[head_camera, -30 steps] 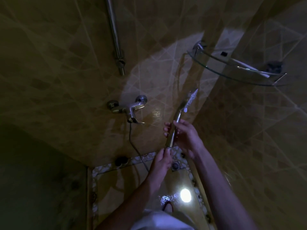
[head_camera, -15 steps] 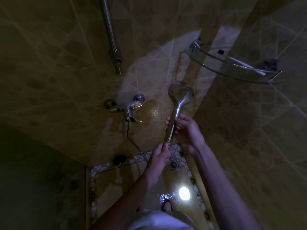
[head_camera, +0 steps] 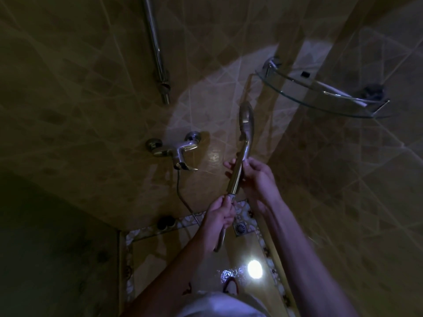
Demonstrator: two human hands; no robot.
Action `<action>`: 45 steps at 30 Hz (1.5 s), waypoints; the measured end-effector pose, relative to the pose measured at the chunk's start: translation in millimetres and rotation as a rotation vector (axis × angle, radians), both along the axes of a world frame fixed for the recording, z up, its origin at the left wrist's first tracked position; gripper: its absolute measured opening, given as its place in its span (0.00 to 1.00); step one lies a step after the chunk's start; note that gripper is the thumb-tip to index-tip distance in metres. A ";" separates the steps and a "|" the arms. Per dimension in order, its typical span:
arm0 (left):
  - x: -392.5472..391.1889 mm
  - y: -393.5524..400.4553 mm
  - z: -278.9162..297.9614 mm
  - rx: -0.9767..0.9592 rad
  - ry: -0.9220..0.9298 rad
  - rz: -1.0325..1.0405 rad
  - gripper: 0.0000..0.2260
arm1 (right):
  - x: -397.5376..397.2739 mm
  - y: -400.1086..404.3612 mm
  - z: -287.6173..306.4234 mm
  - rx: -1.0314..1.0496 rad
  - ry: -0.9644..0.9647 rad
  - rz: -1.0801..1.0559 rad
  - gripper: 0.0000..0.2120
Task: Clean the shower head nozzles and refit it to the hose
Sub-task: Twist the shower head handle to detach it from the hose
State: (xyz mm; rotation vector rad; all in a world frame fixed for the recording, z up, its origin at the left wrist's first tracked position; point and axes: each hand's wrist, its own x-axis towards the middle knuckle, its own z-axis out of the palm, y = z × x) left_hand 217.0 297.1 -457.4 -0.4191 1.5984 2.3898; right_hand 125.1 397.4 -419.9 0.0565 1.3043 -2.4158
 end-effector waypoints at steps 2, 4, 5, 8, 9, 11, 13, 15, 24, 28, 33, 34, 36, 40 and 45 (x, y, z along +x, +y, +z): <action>0.8 0.2 0.2 -0.028 0.012 -0.009 0.11 | 1.5 0.2 0.3 -0.002 0.002 0.016 0.09; 1.7 0.4 1.6 -0.061 0.020 -0.010 0.11 | 1.5 -0.3 2.2 -0.039 -0.050 0.006 0.11; 1.8 0.4 2.1 -0.082 0.020 -0.012 0.11 | 2.1 -2.6 4.1 -0.030 -0.070 0.000 0.13; 3.7 2.6 3.4 -0.153 0.014 -0.008 0.10 | 5.3 -11.1 7.5 0.258 -0.019 -0.039 0.21; 5.0 4.0 3.1 -0.182 0.015 -0.007 0.10 | 6.2 -13.9 8.0 0.363 0.013 -0.073 0.21; 8.0 5.6 0.8 -0.218 0.019 -0.012 0.10 | 7.7 -17.2 7.7 0.444 0.043 -0.165 0.16; 9.0 5.0 -1.5 -0.237 0.015 -0.017 0.10 | 6.9 -16.4 7.0 0.408 0.022 -0.204 0.13; 8.4 3.1 -3.2 -0.249 0.010 -0.029 0.09 | 6.1 -12.6 6.8 0.326 0.020 -0.166 0.10; 4.2 -1.3 0.4 -0.210 0.050 0.033 0.09 | 7.7 2.1 6.8 -0.158 -0.093 0.032 0.06; 5.8 3.0 -4.9 -0.325 0.079 0.046 0.09 | 8.5 -5.1 0.9 0.189 -0.003 -0.073 0.12; 6.9 4.0 0.2 -0.295 0.056 0.024 0.10 | 6.1 -5.0 2.8 0.446 0.031 -0.124 0.15; 7.0 3.6 -1.4 -0.274 0.051 0.033 0.10 | 5.4 -2.5 5.9 0.449 0.040 -0.091 0.15; 7.6 1.1 -4.0 -0.228 0.043 0.043 0.10 | 6.5 2.4 13.6 0.392 0.048 -0.030 0.11; 4.2 1.5 -1.7 -0.198 0.056 0.028 0.09 | 8.1 5.1 14.6 0.083 -0.042 -0.009 0.12; 6.3 2.5 -2.1 -0.239 0.075 0.023 0.09 | 9.2 -0.7 10.6 0.188 -0.046 -0.054 0.16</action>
